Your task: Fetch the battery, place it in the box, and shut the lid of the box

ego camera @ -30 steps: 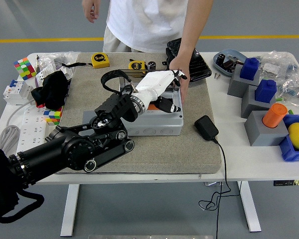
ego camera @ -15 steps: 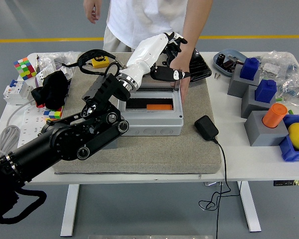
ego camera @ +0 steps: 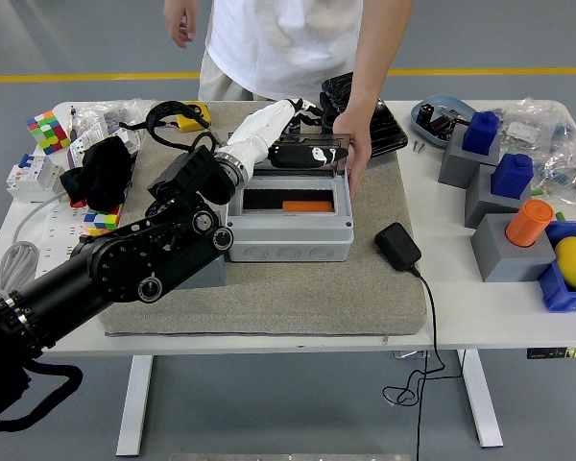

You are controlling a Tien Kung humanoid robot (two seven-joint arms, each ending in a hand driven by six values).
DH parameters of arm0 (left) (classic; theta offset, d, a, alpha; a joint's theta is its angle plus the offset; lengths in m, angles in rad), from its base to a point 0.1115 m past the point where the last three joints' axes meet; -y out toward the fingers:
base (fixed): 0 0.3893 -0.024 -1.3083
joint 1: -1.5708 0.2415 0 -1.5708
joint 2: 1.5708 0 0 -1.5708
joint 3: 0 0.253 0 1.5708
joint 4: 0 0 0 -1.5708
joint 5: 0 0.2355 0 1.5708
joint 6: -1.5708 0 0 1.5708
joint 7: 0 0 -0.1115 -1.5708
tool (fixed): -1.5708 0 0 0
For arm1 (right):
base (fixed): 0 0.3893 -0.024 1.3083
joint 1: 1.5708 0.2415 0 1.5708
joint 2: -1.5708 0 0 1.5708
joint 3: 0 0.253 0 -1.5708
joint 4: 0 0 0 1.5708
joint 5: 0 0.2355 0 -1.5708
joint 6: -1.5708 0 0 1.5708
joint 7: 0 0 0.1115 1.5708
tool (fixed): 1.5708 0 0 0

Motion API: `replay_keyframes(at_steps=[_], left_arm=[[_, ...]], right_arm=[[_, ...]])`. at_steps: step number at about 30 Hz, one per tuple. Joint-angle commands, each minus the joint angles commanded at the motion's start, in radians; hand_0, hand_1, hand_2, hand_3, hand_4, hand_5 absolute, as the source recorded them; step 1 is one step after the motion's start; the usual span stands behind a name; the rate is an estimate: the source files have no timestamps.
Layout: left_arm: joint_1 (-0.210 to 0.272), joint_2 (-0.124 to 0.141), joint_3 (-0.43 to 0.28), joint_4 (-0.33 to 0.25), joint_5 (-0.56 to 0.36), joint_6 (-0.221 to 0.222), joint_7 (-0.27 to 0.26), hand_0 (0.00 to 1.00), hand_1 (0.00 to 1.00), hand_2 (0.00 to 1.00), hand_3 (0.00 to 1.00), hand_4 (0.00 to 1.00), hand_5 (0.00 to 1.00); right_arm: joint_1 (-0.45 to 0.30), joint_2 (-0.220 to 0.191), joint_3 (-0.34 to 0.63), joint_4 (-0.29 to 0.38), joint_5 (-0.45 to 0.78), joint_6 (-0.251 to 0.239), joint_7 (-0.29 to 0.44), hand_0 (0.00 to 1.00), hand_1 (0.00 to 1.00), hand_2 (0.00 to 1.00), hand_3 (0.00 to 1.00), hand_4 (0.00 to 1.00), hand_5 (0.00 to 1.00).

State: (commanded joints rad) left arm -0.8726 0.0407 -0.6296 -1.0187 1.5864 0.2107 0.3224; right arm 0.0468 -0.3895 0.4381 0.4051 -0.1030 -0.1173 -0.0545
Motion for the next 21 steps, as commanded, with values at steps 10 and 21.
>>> replay_keyframes(at_steps=[10,21], left_arm=[[0.008,0.025,0.009,-0.136,0.032,-0.119,0.186,0.784,0.785,0.725,0.768,0.919,0.998],[0.043,0.048,0.026,-0.221,-0.025,-0.200,0.307,0.756,0.770,0.712,0.762,0.922,0.998]], right_arm=[[-0.004,-0.001,0.006,0.000,-0.001,0.000,-0.001,0.621,0.642,0.661,0.568,0.987,0.527],[-0.007,0.001,0.000,-0.006,0.006,0.001,-0.001,0.623,0.642,0.662,0.568,0.987,0.527]])
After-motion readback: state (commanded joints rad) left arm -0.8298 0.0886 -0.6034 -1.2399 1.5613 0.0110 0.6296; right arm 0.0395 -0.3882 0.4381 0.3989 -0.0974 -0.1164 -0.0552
